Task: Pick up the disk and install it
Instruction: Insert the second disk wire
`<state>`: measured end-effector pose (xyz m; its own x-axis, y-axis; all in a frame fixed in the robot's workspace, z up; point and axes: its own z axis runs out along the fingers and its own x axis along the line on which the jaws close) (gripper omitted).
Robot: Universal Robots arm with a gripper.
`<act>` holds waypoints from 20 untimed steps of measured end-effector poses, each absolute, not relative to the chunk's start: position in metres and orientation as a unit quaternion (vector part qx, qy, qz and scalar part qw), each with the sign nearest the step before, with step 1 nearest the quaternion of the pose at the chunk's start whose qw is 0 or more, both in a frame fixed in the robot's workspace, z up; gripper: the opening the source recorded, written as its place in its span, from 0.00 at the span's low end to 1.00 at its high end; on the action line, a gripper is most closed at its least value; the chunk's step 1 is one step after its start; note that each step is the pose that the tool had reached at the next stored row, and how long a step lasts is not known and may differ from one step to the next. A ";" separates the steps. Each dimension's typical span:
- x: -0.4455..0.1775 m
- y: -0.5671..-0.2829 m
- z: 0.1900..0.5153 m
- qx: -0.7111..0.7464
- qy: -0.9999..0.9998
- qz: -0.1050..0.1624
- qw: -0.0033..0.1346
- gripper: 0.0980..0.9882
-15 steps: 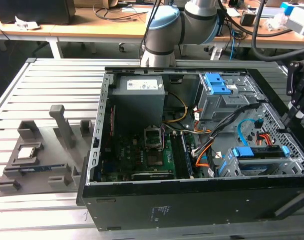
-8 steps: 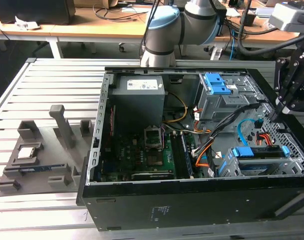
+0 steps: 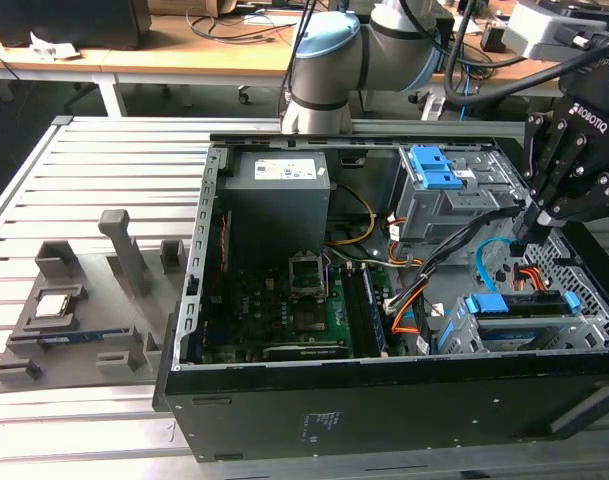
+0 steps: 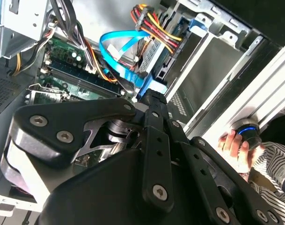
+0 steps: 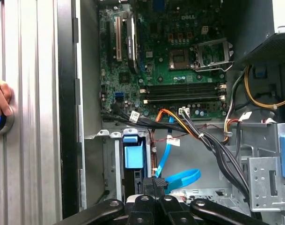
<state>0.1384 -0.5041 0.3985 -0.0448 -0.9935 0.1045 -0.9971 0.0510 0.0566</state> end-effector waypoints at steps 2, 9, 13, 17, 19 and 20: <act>0.134 -0.504 0.398 0.689 -0.723 0.016 0.057 0.01; 0.129 -0.504 0.398 0.689 -0.723 0.016 0.057 0.01; 0.129 -0.504 0.398 0.689 -0.723 0.016 0.057 0.22; 0.131 -0.502 0.396 0.689 -0.722 0.014 0.057 0.30; 0.139 -0.497 0.392 0.691 -0.720 0.014 0.057 0.30; 0.142 -0.495 0.386 0.697 -0.715 0.015 0.057 0.30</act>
<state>0.1422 -0.4945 0.3862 -0.0229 -0.9944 0.1034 -0.9979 0.0290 0.0576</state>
